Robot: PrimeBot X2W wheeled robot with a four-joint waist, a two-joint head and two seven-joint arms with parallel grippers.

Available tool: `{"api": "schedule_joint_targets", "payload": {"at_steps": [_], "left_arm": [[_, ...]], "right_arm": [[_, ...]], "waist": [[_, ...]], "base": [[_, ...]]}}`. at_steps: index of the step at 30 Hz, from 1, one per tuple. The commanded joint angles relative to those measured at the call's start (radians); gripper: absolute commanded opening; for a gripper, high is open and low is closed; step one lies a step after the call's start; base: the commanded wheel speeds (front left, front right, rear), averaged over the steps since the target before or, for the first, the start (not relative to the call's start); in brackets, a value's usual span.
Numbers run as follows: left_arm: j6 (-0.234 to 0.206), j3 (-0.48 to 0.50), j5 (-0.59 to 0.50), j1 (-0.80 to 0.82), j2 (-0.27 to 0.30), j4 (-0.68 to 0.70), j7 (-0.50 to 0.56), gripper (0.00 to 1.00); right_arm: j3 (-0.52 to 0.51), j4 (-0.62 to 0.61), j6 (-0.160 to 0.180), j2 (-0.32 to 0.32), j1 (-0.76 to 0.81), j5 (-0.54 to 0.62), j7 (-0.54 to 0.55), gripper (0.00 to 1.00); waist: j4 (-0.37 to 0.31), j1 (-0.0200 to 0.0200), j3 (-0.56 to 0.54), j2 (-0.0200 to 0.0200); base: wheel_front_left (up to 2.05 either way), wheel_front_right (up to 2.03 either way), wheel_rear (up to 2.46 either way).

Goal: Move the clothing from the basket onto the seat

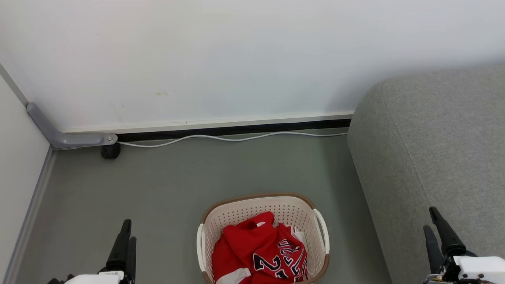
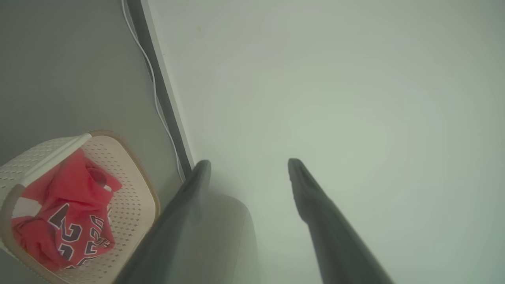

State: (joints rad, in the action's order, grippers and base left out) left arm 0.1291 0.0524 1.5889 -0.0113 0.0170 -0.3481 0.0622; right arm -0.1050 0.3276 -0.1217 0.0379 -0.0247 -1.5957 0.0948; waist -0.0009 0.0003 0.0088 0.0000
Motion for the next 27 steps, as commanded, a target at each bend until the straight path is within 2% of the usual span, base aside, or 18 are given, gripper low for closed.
{"api": "schedule_joint_targets", "payload": {"at_steps": [1, 16, 27], "left_arm": [[0.0, 0.001, -0.022, 0.057, 0.013, 0.029, -0.006, 1.0], [0.001, -0.025, -0.154, 0.093, 0.016, 0.037, -0.05, 1.0], [-0.029, -0.051, -0.322, 0.119, 0.018, 0.051, -0.085, 1.0]], "right_arm": [[0.008, -0.035, -0.002, 0.023, -0.047, 0.011, -0.01, 1.0], [0.095, -0.037, -0.003, 0.101, -0.096, 0.065, -0.082, 1.0], [0.129, -0.036, -0.003, 0.139, -0.135, 0.19, -0.118, 1.0]], "waist": [[0.0, -0.0002, 0.001, 0.0], [-0.002, -0.0002, 0.009, 0.0], [-0.002, -0.0002, 0.016, 0.0]], "base": [[0.0, 0.0, 0.0], [0.0, 0.0, 0.0], [0.0, 0.0, 0.0]]}}
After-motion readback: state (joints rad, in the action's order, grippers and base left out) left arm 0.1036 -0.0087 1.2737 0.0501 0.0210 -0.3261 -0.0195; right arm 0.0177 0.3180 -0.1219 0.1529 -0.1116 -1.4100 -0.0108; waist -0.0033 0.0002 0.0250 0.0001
